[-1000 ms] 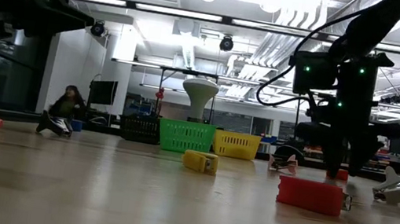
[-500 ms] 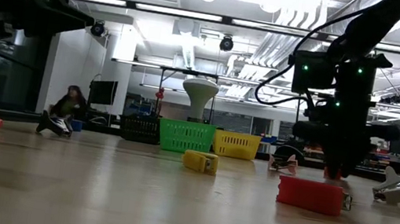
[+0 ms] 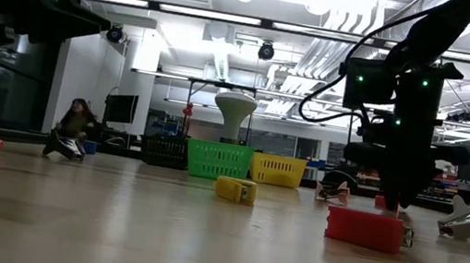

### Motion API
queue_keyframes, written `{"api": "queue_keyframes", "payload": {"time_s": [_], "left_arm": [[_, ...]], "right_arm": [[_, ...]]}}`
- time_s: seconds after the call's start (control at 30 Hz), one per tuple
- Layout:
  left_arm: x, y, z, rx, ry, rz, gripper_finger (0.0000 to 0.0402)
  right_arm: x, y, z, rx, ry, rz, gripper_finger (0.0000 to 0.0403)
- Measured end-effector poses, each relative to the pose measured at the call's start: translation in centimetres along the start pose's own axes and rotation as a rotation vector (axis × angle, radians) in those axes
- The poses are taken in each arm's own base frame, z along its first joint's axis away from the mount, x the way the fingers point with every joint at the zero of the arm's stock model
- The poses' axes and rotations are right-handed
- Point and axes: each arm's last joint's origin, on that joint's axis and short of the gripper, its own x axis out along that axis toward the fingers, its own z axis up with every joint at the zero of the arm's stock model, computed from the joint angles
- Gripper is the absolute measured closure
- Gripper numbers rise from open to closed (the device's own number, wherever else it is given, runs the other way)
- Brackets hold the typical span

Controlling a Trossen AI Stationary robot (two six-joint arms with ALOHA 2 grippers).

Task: Pick and place Stapler, Stapler remover, tape
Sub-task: Put the top red stapler into the green bin

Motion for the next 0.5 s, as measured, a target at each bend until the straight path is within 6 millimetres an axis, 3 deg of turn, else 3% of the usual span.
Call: {"api": "queue_keyframes", "payload": {"time_s": [0.27,0.5], "left_arm": [[0.00,0.00,0.00,0.000,0.000,0.000,0.0247],[0.00,0.00,0.00,0.000,0.000,0.000,0.0247]], "right_arm": [[-0.08,0.55,0.42,0.050,-0.044,0.056,0.0216],[-0.06,0.28,0.26,0.076,-0.032,0.027,0.0210]]}}
